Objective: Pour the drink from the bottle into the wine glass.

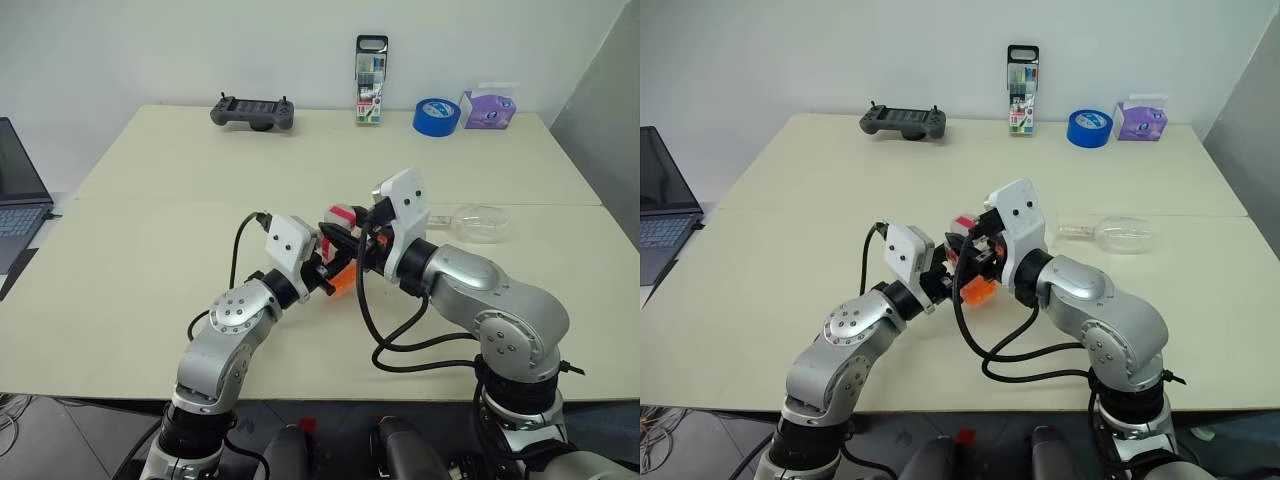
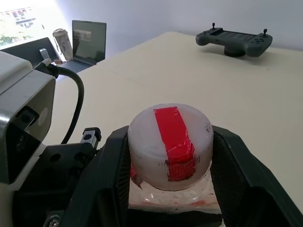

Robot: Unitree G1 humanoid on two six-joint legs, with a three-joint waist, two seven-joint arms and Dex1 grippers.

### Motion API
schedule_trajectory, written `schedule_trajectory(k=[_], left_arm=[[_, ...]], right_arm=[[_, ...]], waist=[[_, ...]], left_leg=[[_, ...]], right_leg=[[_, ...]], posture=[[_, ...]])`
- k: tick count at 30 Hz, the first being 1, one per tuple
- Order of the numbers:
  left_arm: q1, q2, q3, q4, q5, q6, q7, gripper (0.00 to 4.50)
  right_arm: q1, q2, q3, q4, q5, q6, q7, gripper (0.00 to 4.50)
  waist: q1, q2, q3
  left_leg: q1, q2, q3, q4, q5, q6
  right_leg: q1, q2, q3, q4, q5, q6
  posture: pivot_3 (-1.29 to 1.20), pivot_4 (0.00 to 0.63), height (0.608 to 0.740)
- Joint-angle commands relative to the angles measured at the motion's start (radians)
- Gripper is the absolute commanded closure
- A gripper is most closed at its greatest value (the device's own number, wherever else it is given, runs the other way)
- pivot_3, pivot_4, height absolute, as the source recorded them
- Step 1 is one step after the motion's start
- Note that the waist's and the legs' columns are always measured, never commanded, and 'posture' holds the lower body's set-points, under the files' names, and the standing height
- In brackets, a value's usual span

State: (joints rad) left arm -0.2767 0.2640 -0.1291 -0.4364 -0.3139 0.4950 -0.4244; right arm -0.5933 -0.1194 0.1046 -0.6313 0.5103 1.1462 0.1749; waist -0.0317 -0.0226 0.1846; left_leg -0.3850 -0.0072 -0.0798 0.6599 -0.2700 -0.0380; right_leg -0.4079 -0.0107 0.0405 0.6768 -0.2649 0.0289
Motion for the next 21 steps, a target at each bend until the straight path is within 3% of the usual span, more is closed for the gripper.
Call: schedule_trajectory(k=[1,8,21], left_arm=[[0.008,-0.001,0.018,-0.032,-0.009,-0.013,0.003,2.68],[0.008,0.001,0.020,-0.030,-0.009,-0.014,0.000,2.68],[0.001,-0.006,0.014,-0.031,-0.004,-0.015,0.005,2.68]], right_arm=[[-0.035,0.008,-0.063,-0.051,0.041,-0.029,0.012,2.54],[-0.036,-0.002,-0.044,-0.055,0.029,-0.036,-0.008,0.11],[-0.017,-0.014,-0.019,-0.050,0.022,-0.008,-0.028,0.09]], waist=[[0.000,0.000,0.000],[0.000,0.001,0.000],[0.000,0.001,0.000]], left_leg=[[0.000,0.000,0.000,0.000,0.000,0.000],[0.000,0.000,0.000,0.000,0.000,0.000],[-0.001,0.000,0.000,0.000,0.000,0.000]], right_leg=[[0.000,0.000,0.000,0.000,0.000,0.000],[0.000,0.000,0.000,-0.001,-0.001,0.001],[0.000,0.000,0.000,-0.001,0.000,0.001]], posture=[[0.00,0.150,0.740],[0.00,0.150,0.740],[0.00,0.150,0.740]])
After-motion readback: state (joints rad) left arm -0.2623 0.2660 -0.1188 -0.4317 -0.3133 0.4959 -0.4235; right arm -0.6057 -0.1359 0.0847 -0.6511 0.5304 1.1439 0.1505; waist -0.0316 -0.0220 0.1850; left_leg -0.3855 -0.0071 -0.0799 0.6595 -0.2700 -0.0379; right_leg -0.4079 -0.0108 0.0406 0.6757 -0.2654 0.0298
